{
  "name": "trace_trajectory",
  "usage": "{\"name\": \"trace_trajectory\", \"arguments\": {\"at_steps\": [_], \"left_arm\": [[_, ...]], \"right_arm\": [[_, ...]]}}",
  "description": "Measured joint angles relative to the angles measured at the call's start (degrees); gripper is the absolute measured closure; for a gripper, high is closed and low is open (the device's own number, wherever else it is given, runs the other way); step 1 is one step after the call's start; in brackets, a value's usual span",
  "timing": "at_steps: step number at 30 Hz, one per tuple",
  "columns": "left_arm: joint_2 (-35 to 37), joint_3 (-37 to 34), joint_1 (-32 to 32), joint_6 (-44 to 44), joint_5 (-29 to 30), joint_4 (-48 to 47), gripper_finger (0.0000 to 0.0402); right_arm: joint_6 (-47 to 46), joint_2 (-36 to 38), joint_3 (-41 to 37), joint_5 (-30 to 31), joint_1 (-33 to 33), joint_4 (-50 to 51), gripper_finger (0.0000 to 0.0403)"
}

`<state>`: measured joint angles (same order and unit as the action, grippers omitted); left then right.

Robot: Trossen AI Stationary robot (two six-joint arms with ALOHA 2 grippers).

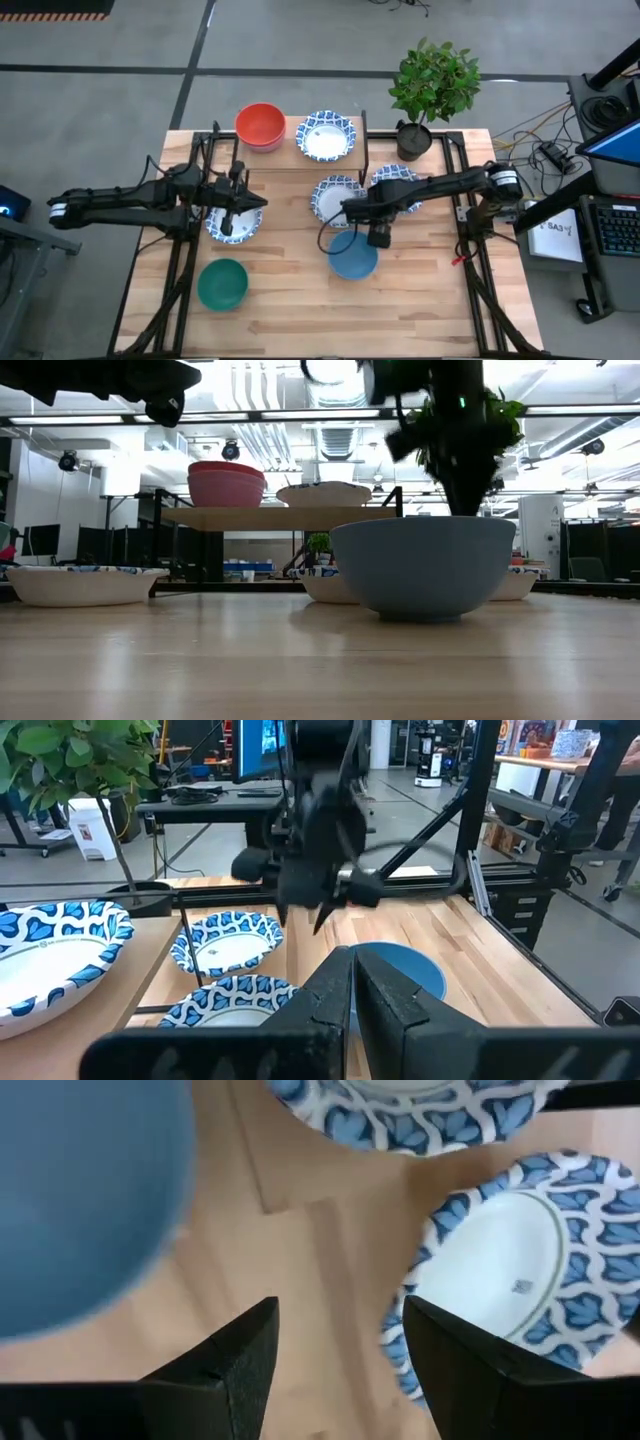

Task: Place and stack bowls onto a shelf
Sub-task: Stack the right white bowl on the white bowl on the shelf

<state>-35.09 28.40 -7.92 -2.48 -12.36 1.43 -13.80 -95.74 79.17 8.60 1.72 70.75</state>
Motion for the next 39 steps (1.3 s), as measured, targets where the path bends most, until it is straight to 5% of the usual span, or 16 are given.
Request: {"name": "trace_trajectory", "arguments": {"at_steps": [23, 35, 39], "left_arm": [[-0.17, -0.04, 0.0, -0.04, 2.84, 0.0, 0.0402], [-0.17, -0.04, 0.0, -0.04, 2.84, 0.02, 0.0402], [-0.17, -0.04, 0.0, -0.04, 2.86, 0.04, 0.0402]], "right_arm": [[-3.3, 0.07, -18.89, 8.19, -5.15, -15.75, 0.0208], [-5.88, 0.11, -19.47, 3.19, -4.45, -15.96, 0.0371], [-5.93, 0.13, -16.87, 2.55, -3.32, -13.24, 0.0387]]}}
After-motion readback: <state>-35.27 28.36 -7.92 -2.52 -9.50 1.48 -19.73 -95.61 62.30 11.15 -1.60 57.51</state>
